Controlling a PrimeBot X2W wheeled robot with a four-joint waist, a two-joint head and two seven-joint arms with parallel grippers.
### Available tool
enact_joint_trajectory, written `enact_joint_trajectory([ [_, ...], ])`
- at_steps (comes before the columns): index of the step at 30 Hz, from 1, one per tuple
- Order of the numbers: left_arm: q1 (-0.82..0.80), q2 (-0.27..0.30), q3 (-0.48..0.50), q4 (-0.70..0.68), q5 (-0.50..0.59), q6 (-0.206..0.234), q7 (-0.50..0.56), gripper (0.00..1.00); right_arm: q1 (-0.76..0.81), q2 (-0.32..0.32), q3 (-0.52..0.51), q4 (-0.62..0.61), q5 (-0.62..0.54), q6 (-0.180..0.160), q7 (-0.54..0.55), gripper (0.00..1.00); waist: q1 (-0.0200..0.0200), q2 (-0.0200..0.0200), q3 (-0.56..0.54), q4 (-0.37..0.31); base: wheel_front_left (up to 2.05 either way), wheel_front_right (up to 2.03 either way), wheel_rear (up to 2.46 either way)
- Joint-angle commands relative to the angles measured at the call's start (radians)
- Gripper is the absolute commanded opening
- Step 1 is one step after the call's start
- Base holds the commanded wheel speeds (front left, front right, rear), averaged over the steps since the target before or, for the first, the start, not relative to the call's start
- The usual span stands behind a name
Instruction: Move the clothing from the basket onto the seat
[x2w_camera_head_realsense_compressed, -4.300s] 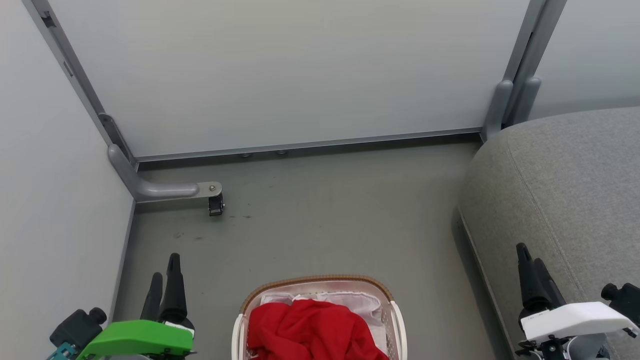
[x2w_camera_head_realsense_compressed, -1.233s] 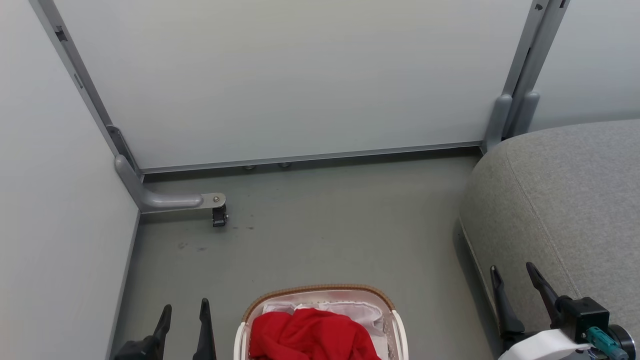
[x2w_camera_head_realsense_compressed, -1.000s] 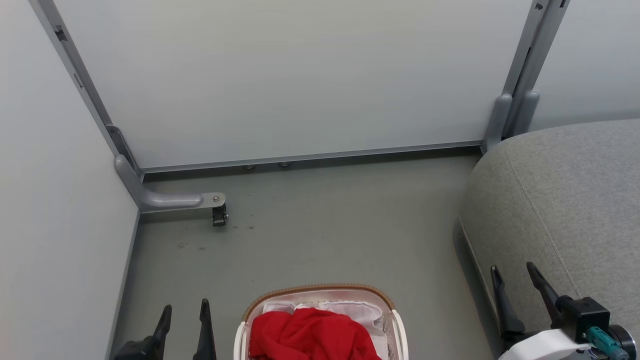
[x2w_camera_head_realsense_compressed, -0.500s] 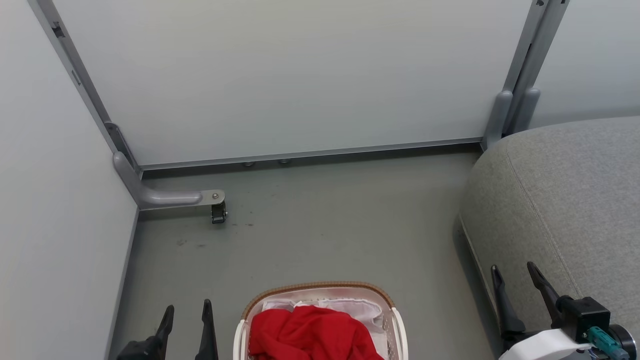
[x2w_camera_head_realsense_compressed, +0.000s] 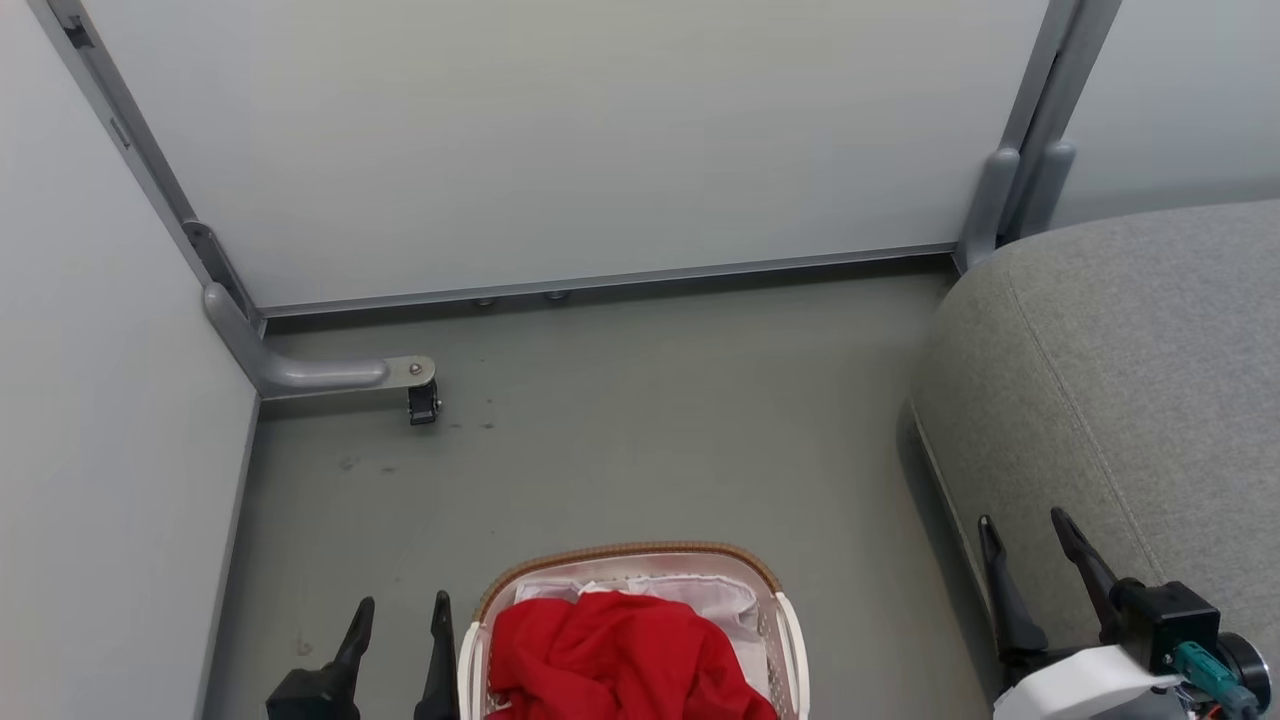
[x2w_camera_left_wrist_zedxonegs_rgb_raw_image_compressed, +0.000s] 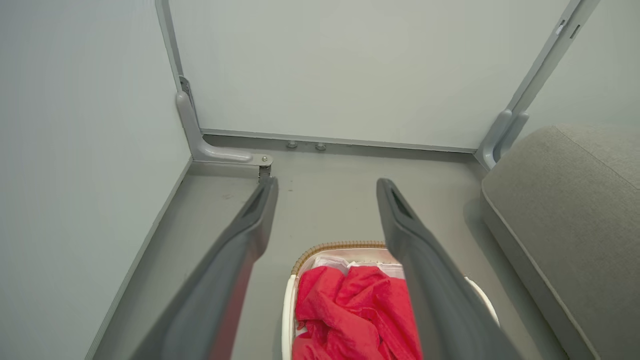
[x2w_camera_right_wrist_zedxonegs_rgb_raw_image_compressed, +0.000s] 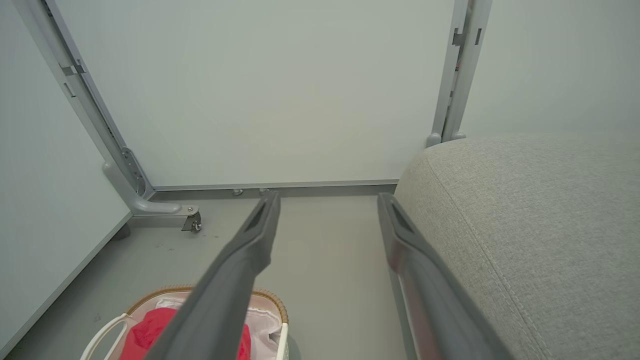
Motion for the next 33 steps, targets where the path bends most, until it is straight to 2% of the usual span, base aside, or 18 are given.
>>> enact_joint_trajectory([
  [1,-0.029,0.006,-0.005,-0.001,0.015,-0.001,-0.004,1.00,-0.018,-0.006,-0.002,-0.008,-0.007,0.000,-0.005,1.00,0.0000,0.0000,0.023,-0.014,0.00,0.00,0.00],
  [6,-0.096,0.006,-0.034,0.004,0.050,-0.007,-0.004,1.00,-0.065,-0.006,-0.007,-0.029,-0.009,0.000,-0.005,1.00,0.0000,0.0000,0.109,-0.042,0.00,0.00,0.00],
  [15,-0.304,0.006,-0.123,0.075,0.126,-0.033,-0.002,1.00,-0.195,-0.005,-0.017,-0.077,-0.009,0.000,-0.005,1.00,0.0000,0.0000,0.332,-0.106,0.00,0.00,0.00],
  [21,-0.436,0.008,-0.190,0.195,0.171,-0.054,-0.002,1.00,-0.272,-0.004,-0.013,-0.109,0.005,0.000,-0.005,1.00,0.0000,0.0000,0.453,-0.160,0.00,0.00,0.00],
  [33,-0.620,0.020,-0.418,0.497,0.236,-0.075,-0.003,1.00,-0.351,-0.004,-0.005,-0.128,0.045,0.000,-0.005,1.00,0.0000,0.0000,0.615,-0.261,0.00,0.00,0.00],
])
